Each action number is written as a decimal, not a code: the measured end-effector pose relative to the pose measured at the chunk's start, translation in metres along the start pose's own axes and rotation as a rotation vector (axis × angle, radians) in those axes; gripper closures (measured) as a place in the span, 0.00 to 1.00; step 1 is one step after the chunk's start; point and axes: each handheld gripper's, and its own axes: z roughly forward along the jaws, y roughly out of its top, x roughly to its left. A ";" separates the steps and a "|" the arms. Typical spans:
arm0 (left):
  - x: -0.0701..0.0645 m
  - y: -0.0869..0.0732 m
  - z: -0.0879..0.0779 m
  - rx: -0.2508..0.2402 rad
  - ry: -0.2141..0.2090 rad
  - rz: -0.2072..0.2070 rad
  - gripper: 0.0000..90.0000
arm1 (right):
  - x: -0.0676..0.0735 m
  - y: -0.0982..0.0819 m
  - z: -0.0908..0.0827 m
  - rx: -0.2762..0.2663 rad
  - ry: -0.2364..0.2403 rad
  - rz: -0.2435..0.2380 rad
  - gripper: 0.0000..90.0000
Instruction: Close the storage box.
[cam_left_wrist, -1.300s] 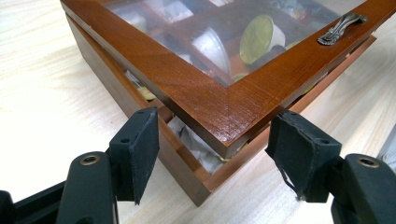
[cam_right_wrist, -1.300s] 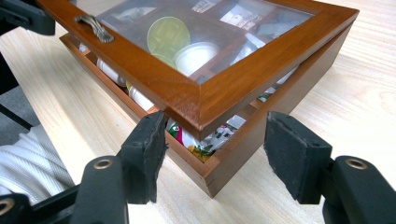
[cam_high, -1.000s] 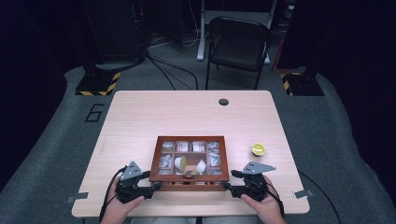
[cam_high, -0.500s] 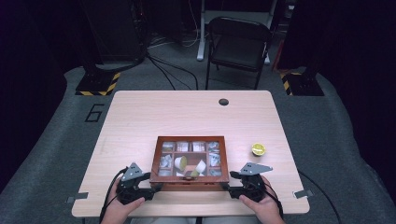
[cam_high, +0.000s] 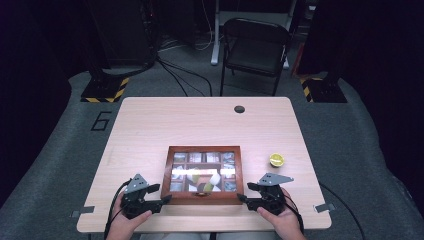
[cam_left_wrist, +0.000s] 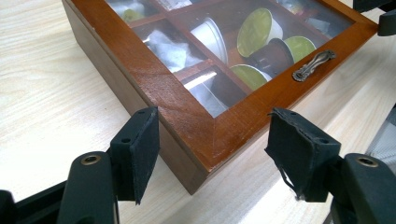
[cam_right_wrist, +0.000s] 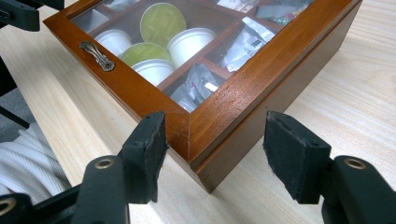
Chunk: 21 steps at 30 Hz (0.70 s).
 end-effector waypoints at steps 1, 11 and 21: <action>0.000 0.000 0.000 -0.002 -0.001 -0.011 0.38 | 0.000 0.000 0.000 -0.003 -0.002 0.003 0.43; 0.014 0.002 -0.003 -0.035 0.037 -0.039 0.38 | -0.011 0.004 -0.008 -0.050 -0.030 0.028 0.42; 0.037 0.003 -0.005 -0.057 0.102 -0.082 0.36 | -0.033 0.003 -0.008 -0.047 -0.106 0.045 0.41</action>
